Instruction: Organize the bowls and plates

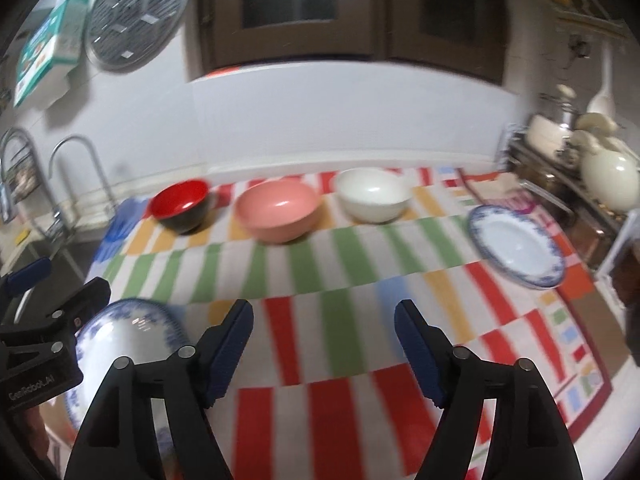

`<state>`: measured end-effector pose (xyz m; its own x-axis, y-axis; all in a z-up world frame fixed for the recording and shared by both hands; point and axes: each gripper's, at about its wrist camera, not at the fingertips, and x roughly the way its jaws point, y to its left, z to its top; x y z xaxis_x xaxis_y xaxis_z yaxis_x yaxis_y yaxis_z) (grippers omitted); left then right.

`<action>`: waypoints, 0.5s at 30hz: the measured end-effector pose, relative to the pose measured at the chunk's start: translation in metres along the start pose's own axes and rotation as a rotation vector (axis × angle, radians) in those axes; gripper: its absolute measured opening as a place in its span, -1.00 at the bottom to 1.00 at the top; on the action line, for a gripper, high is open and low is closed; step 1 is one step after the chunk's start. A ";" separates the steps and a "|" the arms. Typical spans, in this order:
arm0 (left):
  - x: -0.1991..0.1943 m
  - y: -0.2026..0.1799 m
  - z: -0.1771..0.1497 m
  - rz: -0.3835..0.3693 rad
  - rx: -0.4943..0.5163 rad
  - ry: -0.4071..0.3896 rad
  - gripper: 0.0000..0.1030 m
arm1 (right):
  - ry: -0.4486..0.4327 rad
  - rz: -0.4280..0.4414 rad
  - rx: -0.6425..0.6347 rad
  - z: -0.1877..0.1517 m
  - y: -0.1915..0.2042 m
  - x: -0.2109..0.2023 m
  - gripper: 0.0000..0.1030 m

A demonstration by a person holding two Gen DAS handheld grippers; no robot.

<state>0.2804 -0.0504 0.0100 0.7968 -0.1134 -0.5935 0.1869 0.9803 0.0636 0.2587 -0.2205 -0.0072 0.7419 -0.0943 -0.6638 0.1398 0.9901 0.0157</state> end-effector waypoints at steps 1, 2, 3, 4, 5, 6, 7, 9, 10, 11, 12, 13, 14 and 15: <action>0.001 -0.007 0.004 -0.008 0.007 -0.008 0.98 | -0.009 -0.015 0.010 0.003 -0.010 -0.001 0.49; 0.001 -0.018 0.010 -0.016 0.018 -0.023 0.98 | -0.015 -0.027 0.017 0.005 -0.018 -0.002 0.49; 0.003 -0.025 0.014 -0.021 0.025 -0.031 0.99 | -0.020 -0.041 0.023 0.008 -0.026 -0.003 0.50; 0.004 -0.035 0.020 -0.031 0.034 -0.042 0.99 | -0.025 -0.057 0.031 0.010 -0.037 -0.004 0.50; 0.005 -0.043 0.024 -0.039 0.040 -0.052 1.00 | -0.029 -0.067 0.037 0.012 -0.045 -0.004 0.50; 0.006 -0.051 0.028 -0.045 0.046 -0.060 1.00 | -0.034 -0.077 0.043 0.014 -0.052 -0.004 0.51; 0.007 -0.058 0.033 -0.051 0.052 -0.067 1.00 | -0.039 -0.089 0.050 0.017 -0.061 -0.004 0.51; 0.012 -0.076 0.043 -0.068 0.063 -0.084 1.00 | -0.048 -0.109 0.064 0.021 -0.078 -0.004 0.51; 0.014 -0.086 0.048 -0.077 0.069 -0.090 1.00 | -0.054 -0.122 0.074 0.023 -0.089 -0.003 0.51; 0.015 -0.093 0.051 -0.084 0.073 -0.097 1.00 | -0.058 -0.132 0.081 0.025 -0.097 -0.003 0.51; 0.015 -0.102 0.055 -0.093 0.077 -0.105 1.00 | -0.061 -0.140 0.088 0.027 -0.104 -0.002 0.51; 0.016 -0.108 0.059 -0.099 0.082 -0.111 1.00 | -0.067 -0.148 0.098 0.030 -0.115 -0.002 0.51; 0.018 -0.119 0.064 -0.110 0.092 -0.121 1.00 | -0.073 -0.155 0.105 0.032 -0.122 -0.002 0.51; 0.019 -0.126 0.067 -0.118 0.098 -0.126 1.00 | -0.081 -0.165 0.113 0.034 -0.132 -0.001 0.51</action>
<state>0.3109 -0.1867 0.0444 0.8307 -0.2516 -0.4966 0.3330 0.9394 0.0811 0.2618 -0.3546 0.0174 0.7524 -0.2671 -0.6021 0.3332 0.9428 -0.0019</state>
